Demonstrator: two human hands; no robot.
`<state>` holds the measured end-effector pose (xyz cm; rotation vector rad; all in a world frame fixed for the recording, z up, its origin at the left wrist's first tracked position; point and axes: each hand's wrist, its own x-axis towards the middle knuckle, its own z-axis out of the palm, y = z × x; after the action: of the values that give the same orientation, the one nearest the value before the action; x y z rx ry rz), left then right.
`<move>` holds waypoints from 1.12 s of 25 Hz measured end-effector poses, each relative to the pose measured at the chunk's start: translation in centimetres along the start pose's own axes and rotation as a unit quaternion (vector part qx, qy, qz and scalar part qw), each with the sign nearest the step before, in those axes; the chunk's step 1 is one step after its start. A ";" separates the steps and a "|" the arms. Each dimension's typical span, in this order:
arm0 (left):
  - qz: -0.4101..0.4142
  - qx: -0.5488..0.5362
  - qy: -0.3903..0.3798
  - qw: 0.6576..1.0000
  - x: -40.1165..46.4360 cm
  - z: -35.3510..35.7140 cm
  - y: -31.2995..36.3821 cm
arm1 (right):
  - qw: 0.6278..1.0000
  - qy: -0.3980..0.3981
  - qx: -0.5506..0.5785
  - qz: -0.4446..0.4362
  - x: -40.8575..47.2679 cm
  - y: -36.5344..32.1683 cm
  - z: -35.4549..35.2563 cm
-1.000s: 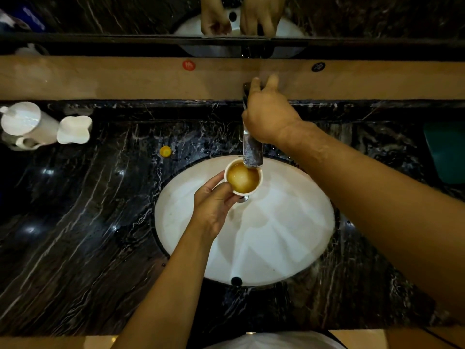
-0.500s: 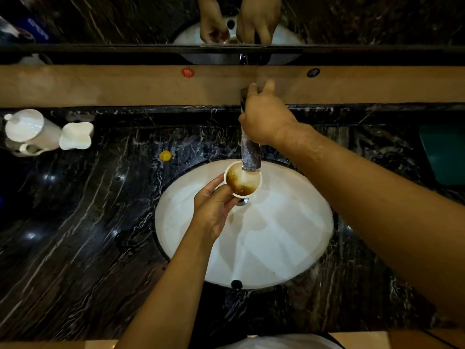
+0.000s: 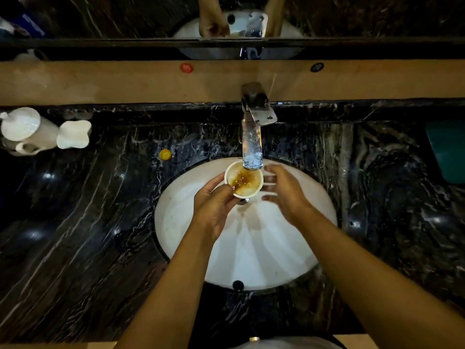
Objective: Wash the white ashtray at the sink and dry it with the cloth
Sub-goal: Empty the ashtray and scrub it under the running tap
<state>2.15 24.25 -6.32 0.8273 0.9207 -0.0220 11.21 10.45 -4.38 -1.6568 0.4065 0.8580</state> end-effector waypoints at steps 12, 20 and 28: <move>0.016 0.080 0.039 0.996 1.0 0.7 -1.1 | 0.993 0.058 -0.047 -0.087 2.3 3.4 2.3; 0.116 0.173 0.135 0.969 2.4 2.5 -2.2 | 0.992 -0.028 -0.063 -0.108 1.1 4.2 2.3; 0.121 0.183 0.046 0.975 2.1 2.8 -2.8 | 0.991 0.094 -0.042 -0.083 2.8 4.0 3.0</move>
<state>4.42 21.18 -8.69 1.2891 0.9107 0.0603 9.45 12.69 -9.40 -1.8299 0.3596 0.6064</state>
